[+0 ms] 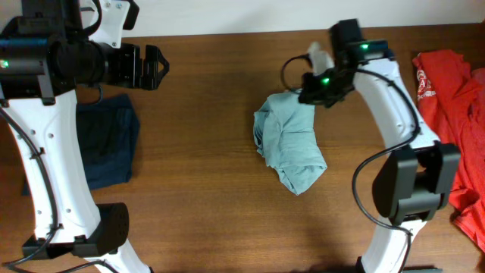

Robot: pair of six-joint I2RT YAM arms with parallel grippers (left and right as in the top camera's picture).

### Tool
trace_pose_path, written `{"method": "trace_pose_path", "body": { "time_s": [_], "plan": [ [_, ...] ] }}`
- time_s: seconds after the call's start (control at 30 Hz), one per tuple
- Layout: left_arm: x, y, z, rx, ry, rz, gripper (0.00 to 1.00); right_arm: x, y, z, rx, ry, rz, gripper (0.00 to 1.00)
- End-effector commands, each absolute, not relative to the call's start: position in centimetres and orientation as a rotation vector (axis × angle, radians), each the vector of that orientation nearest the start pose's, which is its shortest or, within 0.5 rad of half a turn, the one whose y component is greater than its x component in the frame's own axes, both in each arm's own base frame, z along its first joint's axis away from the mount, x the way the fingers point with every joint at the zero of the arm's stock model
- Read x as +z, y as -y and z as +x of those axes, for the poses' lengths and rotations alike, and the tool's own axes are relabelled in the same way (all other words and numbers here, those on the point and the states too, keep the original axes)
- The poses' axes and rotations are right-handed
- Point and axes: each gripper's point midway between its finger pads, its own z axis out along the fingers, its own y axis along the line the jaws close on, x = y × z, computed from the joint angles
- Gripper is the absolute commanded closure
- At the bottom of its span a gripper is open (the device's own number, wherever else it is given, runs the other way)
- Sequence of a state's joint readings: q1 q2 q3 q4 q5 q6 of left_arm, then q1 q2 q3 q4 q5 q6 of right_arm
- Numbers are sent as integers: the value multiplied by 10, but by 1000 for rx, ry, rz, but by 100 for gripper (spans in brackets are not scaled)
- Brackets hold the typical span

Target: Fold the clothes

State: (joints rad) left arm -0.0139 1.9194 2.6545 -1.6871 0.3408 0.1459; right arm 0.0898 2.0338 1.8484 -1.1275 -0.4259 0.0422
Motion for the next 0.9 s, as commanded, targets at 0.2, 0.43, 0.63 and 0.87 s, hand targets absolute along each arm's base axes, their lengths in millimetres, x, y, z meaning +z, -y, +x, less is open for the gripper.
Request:
{"method": "trace_pose_path", "body": {
  "time_s": [0.2, 0.43, 0.63, 0.87],
  "plan": [
    [387, 63, 382, -368, -2435, 346, 1, 60, -184, 457, 744, -2927, -90, 96],
    [387, 63, 382, -368, -2435, 346, 1, 33, -236, 453, 801, -2873, -361, 94],
    [387, 63, 382, -368, -2435, 346, 1, 135, -207, 463, 866, -2658, -426, 62],
    [392, 65, 387, -386, -2407, 321, 1, 168, -160, 425, 845, -2780, -287, 55]
  ]
}}
